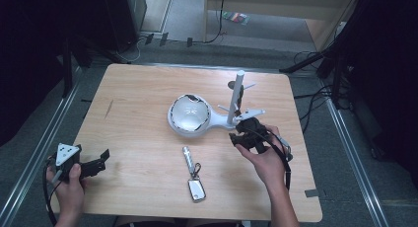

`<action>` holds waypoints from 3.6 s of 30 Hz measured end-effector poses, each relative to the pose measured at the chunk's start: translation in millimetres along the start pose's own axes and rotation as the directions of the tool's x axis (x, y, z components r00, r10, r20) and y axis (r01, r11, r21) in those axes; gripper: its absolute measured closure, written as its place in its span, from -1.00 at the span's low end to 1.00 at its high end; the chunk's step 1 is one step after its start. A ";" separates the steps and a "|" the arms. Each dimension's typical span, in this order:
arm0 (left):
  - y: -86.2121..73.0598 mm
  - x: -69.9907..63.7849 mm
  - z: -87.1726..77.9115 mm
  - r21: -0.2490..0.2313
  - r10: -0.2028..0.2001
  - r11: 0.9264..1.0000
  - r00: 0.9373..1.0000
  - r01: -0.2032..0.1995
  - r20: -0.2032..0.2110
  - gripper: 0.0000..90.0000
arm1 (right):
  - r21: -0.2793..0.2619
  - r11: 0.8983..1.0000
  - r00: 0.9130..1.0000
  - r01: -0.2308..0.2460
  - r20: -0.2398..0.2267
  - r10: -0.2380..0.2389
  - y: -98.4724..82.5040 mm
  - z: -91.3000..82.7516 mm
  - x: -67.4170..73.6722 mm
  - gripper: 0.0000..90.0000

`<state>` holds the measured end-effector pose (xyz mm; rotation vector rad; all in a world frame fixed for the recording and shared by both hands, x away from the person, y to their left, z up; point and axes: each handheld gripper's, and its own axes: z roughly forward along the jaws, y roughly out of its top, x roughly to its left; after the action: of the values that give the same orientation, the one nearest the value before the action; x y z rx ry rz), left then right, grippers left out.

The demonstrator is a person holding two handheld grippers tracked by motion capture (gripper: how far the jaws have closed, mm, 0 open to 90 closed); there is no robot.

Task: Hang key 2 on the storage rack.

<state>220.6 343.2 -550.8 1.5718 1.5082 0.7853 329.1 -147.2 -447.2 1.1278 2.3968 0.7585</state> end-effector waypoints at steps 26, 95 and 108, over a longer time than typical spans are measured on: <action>0.7 0.1 0.8 0.008 -0.001 1.000 1.000 0.001 0.001 -1.00 | 0.064 0.995 0.995 0.083 -0.065 -0.079 4.8 21.6 37.4 0.10; -1.2 -0.1 -2.2 -0.006 0.001 1.000 1.000 -0.001 0.006 -1.00 | 0.168 0.973 0.948 0.161 -0.299 -0.106 13.0 75.5 111.1 0.25; -1.1 -0.3 -2.3 -0.003 0.007 1.000 1.000 -0.007 0.009 -1.00 | 0.189 0.973 0.934 0.131 -0.352 -0.057 13.5 79.3 109.4 0.38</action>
<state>218.1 343.1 -550.7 1.5770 1.4954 0.7829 314.2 -29.3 -512.9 1.0150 2.8611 0.7344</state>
